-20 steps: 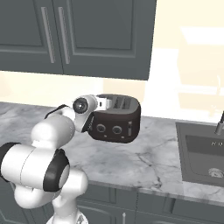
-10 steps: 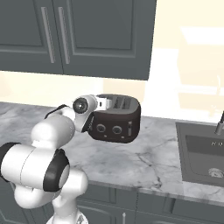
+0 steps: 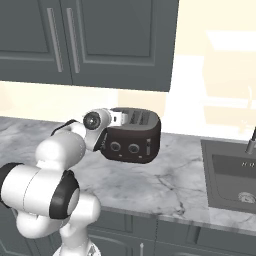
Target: Start the toaster. Once the lever pops up, take the bread to the plate on the dining counter.
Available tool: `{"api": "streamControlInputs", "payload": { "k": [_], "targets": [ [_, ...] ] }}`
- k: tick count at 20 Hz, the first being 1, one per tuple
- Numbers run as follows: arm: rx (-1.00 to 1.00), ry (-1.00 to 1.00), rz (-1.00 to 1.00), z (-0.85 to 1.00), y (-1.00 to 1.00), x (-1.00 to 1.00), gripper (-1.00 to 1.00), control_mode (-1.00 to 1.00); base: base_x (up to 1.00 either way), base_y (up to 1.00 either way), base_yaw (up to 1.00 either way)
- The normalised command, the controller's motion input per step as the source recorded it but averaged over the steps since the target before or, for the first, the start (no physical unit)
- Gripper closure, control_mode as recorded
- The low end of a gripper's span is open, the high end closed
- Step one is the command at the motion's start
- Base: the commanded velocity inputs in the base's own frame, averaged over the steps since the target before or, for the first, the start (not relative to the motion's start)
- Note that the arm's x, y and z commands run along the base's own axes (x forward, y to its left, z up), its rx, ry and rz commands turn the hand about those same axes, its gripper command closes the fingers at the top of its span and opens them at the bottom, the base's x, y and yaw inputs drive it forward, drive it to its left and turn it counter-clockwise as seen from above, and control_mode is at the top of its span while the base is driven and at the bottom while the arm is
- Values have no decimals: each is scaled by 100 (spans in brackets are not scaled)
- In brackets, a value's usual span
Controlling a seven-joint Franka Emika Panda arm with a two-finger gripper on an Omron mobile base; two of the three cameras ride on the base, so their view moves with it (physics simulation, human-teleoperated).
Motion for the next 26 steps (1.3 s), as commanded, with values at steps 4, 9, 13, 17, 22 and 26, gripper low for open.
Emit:
{"api": "streamControlInputs", "payload": {
  "k": [4, 9, 13, 17, 22, 26],
  "targets": [
    [0, 0, 0, 0, 0, 0, -100, -100, 0, 0, 0],
    [0, 0, 0, 0, 0, 0, -100, -100, 0, 0, 0],
    [0, 0, 0, 0, 0, 0, -100, -100, 0, 0, 0],
    [0, 0, 0, 0, 0, 0, -100, -100, 0, 0, 0],
    [0, 0, 0, 0, 0, 0, -100, -100, 0, 0, 0],
    [0, 0, 0, 0, 0, 0, -100, -100, 0, 0, 0]
  ]
}}
